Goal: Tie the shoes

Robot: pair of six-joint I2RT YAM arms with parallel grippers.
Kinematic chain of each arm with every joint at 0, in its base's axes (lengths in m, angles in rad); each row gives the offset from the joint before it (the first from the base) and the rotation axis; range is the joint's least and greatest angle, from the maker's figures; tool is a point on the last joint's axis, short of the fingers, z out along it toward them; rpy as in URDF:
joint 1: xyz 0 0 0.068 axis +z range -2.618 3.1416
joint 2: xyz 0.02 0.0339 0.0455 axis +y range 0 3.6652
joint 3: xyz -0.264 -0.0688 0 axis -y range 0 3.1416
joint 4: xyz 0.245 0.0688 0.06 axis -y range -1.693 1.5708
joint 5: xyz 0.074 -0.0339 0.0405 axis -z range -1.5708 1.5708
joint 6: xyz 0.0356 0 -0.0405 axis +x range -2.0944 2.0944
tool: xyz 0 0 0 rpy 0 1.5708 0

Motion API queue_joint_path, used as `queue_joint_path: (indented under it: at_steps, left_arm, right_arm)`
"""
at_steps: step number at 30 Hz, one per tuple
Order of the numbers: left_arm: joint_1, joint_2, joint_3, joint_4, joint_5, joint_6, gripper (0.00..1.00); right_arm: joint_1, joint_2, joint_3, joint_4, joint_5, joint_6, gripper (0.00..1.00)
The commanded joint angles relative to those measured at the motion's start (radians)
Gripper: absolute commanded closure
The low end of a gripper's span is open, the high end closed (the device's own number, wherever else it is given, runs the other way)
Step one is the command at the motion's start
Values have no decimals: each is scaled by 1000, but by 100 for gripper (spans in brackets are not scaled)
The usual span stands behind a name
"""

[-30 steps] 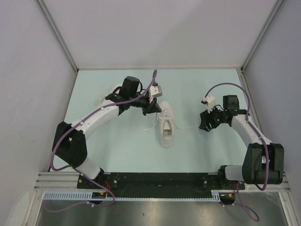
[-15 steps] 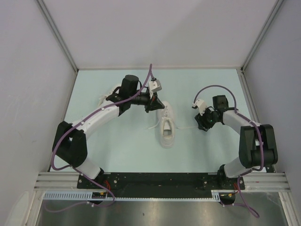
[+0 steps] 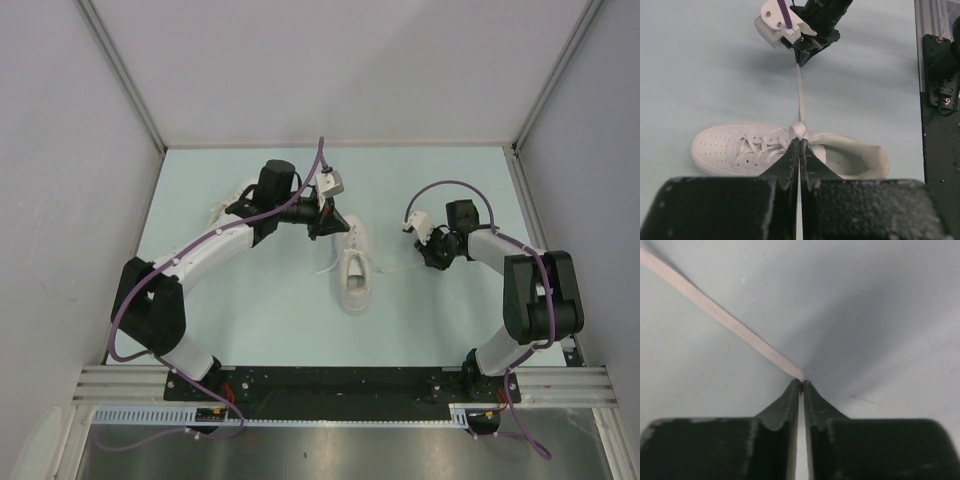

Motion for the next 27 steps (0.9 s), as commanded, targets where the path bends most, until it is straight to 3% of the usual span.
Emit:
queue_joint_path:
  at_steps: [1, 6, 9, 13, 23, 27]
  left_arm:
    - [-3, -12, 10, 1, 33, 36, 100]
    - [-3, -19, 9, -29, 44, 98, 100]
    - [-3, -26, 6, -52, 61, 148, 100]
    - [-3, -30, 7, -72, 86, 187, 100]
    - [-14, -59, -11, -101, 113, 275, 100]
    - [-22, -73, -25, -115, 122, 310, 100]
  right_arm:
    - [0, 15, 0, 3, 66, -38, 100]
    - [-17, -130, 47, 23, -7, 170, 100]
    - [-22, -196, 83, 116, -131, 316, 100]
    - [53, -256, 91, 331, -161, 491, 100]
    - [291, -106, 236, 678, -162, 704, 100]
    - [354, -36, 290, 778, -233, 812, 100]
